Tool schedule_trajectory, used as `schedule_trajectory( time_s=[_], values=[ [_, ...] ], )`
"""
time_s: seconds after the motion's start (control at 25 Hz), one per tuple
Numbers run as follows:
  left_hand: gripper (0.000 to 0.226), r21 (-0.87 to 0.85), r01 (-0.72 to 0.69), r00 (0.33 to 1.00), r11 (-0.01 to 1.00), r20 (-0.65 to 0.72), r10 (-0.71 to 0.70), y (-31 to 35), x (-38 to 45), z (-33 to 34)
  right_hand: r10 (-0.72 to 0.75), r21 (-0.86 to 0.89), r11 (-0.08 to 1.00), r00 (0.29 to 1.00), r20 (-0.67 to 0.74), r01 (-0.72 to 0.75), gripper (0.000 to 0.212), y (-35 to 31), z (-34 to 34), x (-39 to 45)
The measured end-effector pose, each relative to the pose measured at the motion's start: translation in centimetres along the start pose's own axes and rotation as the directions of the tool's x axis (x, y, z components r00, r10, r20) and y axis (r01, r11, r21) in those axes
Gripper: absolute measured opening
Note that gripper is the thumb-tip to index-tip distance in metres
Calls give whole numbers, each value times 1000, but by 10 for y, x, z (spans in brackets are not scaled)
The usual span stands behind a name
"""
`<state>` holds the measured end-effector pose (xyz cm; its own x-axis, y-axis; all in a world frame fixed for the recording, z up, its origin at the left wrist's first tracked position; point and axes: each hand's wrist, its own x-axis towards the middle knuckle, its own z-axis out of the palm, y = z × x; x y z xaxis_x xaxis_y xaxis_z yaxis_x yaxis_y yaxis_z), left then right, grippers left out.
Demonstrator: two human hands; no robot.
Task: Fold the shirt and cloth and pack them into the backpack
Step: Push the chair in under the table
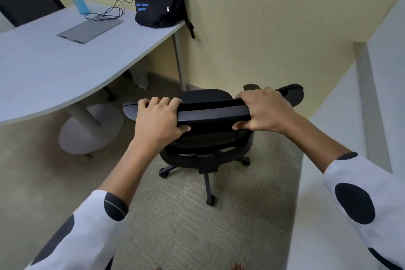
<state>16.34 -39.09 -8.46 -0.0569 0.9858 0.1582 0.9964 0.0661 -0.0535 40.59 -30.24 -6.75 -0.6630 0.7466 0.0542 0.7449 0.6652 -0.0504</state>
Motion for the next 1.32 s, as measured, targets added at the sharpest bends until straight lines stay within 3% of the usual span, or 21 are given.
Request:
schedule_trajectory(
  time_s=[0.24,0.44,0.64,0.92,1.32],
  values=[
    [64,53,89,996,995,27,-91,62,-37,-13,-183,-17,983,982,42,184,62,42,-4,-30],
    [66,111,111,994,988,8,-113,95,-62,-17,-321,-41,947,947,-26,319,53,71,2,-46],
    [61,58,157,986,986,-63,-153,122,-65,-16,-346,-47,938,937,-50,344,50,94,4,-46],
    [75,12,206,974,978,97,-206,120,-51,-18,-347,-68,936,937,-33,344,56,104,6,-33],
    [78,58,239,964,969,106,-244,129,-17,-13,-331,-84,940,944,-5,330,52,126,4,-5]
  ],
)
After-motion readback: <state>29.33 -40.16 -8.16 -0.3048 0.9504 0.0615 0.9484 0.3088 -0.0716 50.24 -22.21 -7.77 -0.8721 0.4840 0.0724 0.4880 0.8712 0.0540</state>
